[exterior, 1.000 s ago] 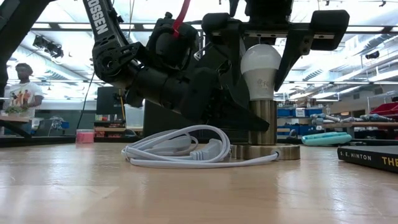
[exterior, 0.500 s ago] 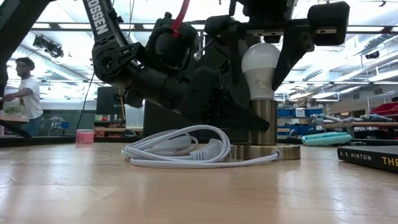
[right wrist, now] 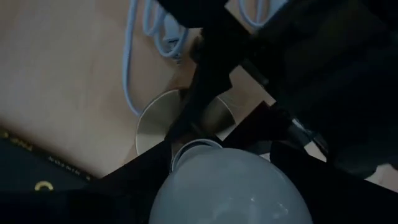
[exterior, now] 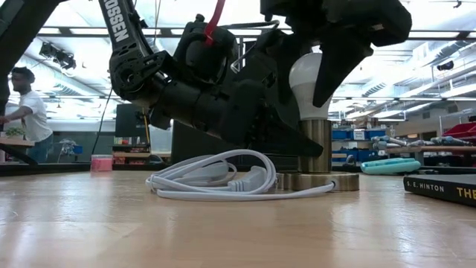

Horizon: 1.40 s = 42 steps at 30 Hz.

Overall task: Screw lightbulb
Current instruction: Insert the white lightbulb into the silver lamp

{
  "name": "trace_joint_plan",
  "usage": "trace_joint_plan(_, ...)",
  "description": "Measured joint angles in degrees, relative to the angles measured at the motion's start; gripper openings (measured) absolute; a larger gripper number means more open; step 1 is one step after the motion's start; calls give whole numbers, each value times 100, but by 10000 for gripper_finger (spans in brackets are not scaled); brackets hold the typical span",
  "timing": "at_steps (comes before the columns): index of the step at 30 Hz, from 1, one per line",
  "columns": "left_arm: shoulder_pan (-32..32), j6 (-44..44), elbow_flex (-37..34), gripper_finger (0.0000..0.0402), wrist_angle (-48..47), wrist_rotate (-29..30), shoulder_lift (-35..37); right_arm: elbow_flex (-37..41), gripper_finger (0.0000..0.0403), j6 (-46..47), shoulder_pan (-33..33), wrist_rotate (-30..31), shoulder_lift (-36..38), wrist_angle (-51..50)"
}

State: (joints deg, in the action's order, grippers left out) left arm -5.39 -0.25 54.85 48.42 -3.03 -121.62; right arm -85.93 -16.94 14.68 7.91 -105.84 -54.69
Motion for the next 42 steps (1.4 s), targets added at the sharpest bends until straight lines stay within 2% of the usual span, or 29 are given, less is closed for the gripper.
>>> trace_joint_plan(25,-11,-354,4,184,103,48,0,-15,276,4271,2,31,0,-56)
trace_joint_plan(32,-20,-472,4,184,153,215,0,-17,276,5345,-113,-289,0,-58)
trace_joint_plan(38,-20,-471,4,184,166,287,0,-17,279,5555,-229,-446,0,9)
trace_joint_plan(42,-26,-446,4,184,191,343,0,-20,301,5295,-282,-535,0,218)
